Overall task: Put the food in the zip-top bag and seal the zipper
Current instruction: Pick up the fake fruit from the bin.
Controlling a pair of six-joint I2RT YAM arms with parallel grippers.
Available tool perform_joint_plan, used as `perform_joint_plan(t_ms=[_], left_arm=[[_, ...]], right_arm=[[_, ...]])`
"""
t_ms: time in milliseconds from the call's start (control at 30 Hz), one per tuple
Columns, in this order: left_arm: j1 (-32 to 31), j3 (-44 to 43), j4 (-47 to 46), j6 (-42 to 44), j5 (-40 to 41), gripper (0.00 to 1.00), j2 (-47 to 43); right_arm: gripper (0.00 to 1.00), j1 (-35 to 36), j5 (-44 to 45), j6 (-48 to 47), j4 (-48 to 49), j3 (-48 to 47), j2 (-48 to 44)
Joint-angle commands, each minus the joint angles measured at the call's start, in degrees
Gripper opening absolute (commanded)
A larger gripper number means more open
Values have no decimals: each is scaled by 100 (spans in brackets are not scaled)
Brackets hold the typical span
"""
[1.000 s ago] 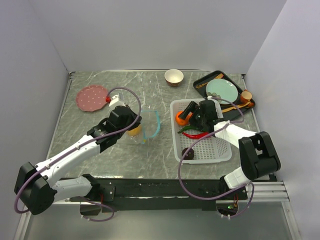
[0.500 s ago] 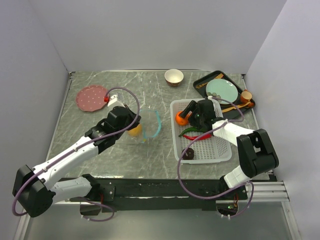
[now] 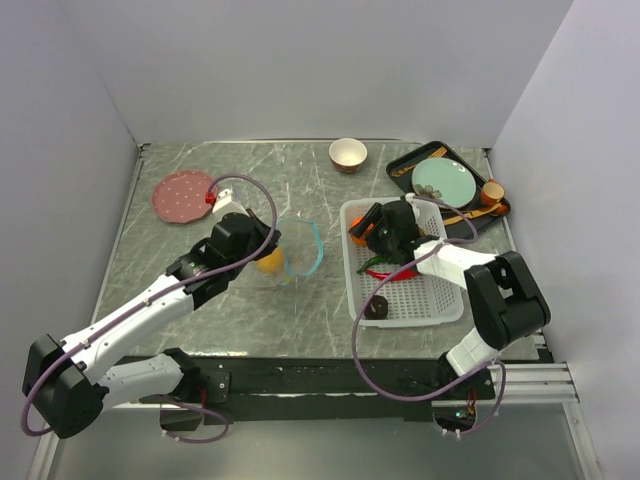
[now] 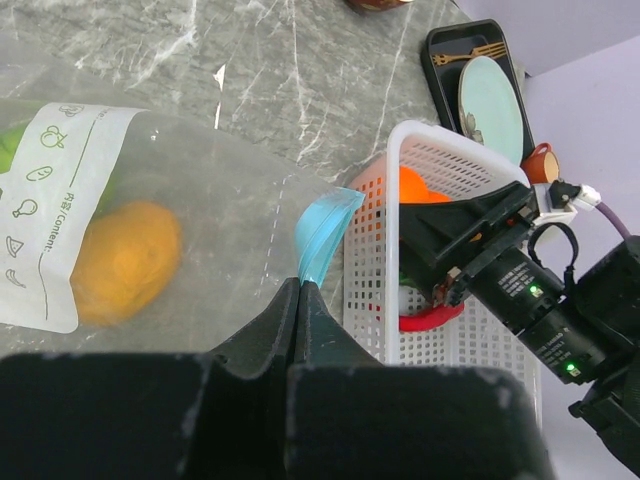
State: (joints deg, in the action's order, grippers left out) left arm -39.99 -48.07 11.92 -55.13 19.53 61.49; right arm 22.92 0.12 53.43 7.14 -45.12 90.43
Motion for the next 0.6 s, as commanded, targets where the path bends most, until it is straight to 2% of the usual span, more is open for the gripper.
perform_joint_plan(t_ms=[0,100,300,567], left_arm=[[-18,-123,12,82,68,1,-102],[-9,-71,-6,82,86,1,-173],[-9,-53,-32,73,42,1,-129],[-9,-62,12,55,68,1,-155]], right_arm=[[77,152,287,124,86,-287,80],[78,160,365,124,-1,-260,18],[89,161,699,168,-46,-32,-508],[95,152,1218,431,-335,48,-756]])
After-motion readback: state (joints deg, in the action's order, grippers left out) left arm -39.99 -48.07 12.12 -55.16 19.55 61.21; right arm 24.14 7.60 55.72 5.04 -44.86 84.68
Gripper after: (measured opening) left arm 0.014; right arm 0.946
